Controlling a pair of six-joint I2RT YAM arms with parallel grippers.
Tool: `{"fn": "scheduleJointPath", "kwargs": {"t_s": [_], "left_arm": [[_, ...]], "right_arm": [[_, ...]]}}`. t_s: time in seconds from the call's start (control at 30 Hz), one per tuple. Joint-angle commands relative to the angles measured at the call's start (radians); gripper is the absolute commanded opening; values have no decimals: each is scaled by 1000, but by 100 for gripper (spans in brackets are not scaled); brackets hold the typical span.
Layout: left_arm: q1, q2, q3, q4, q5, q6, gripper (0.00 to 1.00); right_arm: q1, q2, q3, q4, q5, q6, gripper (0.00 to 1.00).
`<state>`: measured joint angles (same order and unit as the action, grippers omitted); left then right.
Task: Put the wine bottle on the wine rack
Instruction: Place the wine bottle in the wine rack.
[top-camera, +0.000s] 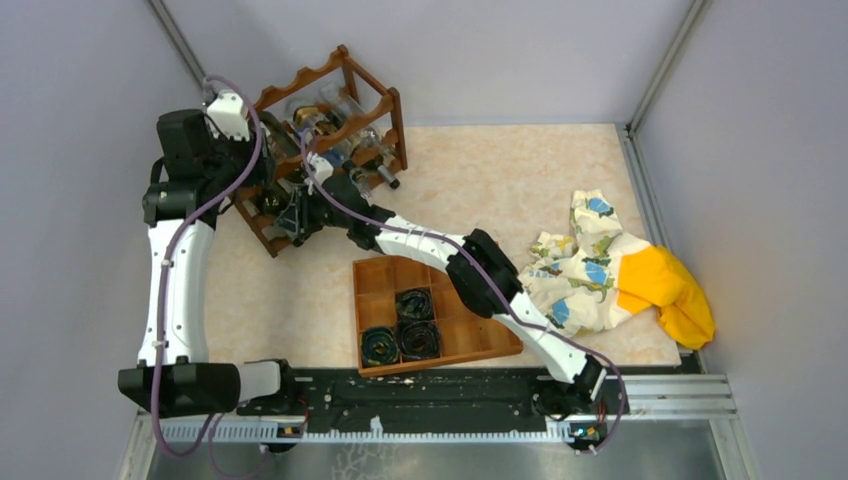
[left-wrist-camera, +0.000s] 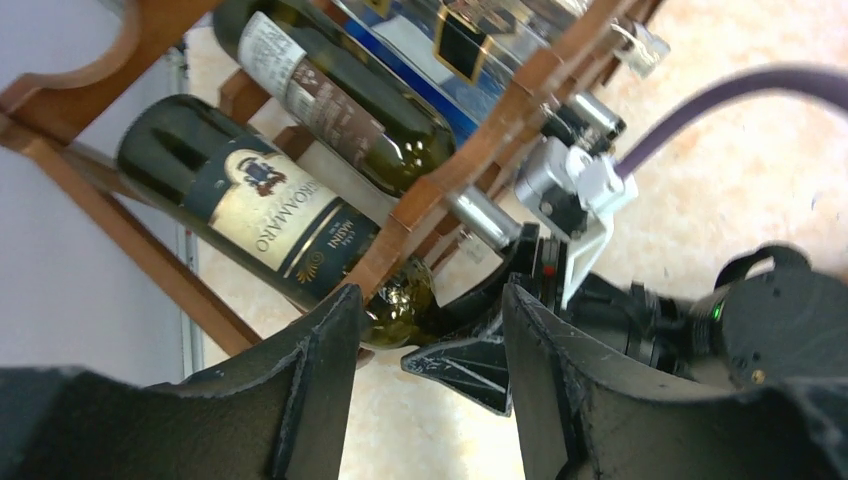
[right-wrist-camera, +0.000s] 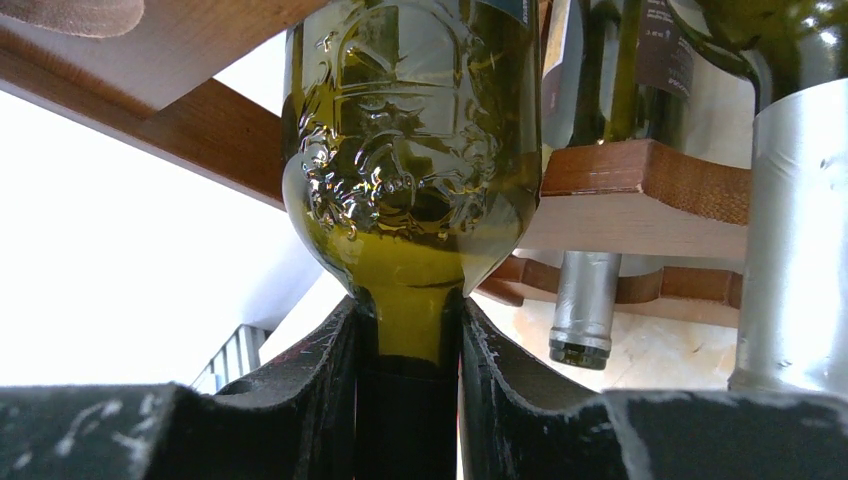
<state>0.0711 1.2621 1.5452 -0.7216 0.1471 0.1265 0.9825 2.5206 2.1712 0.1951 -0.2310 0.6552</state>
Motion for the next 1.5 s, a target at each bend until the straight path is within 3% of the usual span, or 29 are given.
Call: {"fn": "scheduleJointPath", "kwargs": {"t_s": [0.0,0.2,0.43,0.67,0.93,1.0,1.13,1.2,1.47], "left_arm": [[30,-24,-50,45,179,172,59],[55,33,-79,48,279,233,60],[68,118,-59,59,260,312,60],[99,180,-54,78,275,349,55],[101,238,-25,66,411,359,49],[101,249,-17,60,441,361,44],[101,261,-7,52,487,346,21],[101,252,-12,58,511,339,16],[97,239,-54,102,671,274,13]], "right_arm": [[-18,-126,12,164,-41,24,0],[-28,-133,-4,180,-64,46,0],[-38,-141,-27,195,-83,55,0],[-39,-137,-35,220,-78,69,0],[-38,-132,-28,221,-77,75,0],[-38,-133,-30,221,-80,75,0],[-37,-138,-31,218,-82,73,0],[-38,-145,-37,218,-84,73,0],[-47,-185,-61,218,-88,90,0]]}}
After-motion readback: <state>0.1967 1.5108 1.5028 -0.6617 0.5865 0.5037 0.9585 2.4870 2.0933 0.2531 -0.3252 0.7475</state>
